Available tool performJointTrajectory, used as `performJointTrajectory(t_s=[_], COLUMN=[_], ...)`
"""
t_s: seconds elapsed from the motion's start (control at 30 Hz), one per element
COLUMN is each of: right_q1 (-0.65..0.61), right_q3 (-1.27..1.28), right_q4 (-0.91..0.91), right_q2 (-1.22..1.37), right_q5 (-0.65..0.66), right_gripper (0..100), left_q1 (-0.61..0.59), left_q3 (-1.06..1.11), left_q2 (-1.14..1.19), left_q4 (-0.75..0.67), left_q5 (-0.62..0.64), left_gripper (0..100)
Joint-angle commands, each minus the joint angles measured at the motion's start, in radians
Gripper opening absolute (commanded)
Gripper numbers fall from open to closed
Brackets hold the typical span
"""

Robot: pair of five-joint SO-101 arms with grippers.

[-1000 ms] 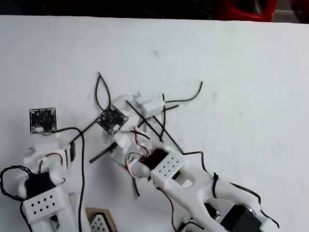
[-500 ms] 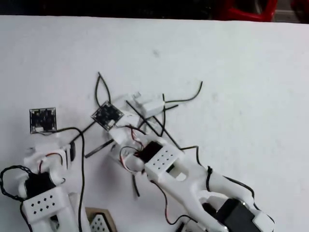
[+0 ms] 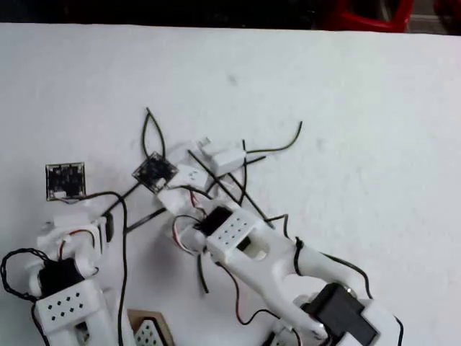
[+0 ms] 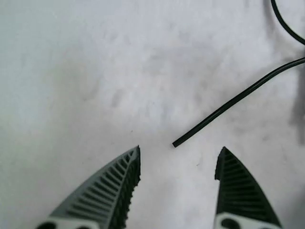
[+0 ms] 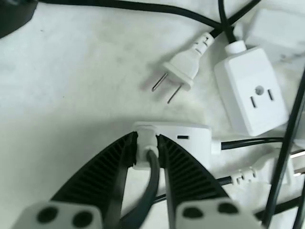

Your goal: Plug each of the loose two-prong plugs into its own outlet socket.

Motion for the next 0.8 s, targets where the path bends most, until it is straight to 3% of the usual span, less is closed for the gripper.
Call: performJointTrajectory(t_s=[0.0,0.3,0.77], right_q1=[-0.001,0.024,0.263], right_q3=[-0.025,-0.038,-0.048], right_q4=[0.018,0.173,0.294], right_q2=[0.027,-0.323,-0.792], right_q5=[0.020,0.021,0.048], right_gripper=[1.9,1.9,1.9], left_q1=[-0.008,-0.008,-0.008], left_q3=[-0.006,-0.005,-0.005], left_q2=[-0.022,-0.022,-0.022], left_q4=[-0.020,-0.020,-0.020], left_q5=[0.012,0.011,0.009], left_gripper=[26,26,26])
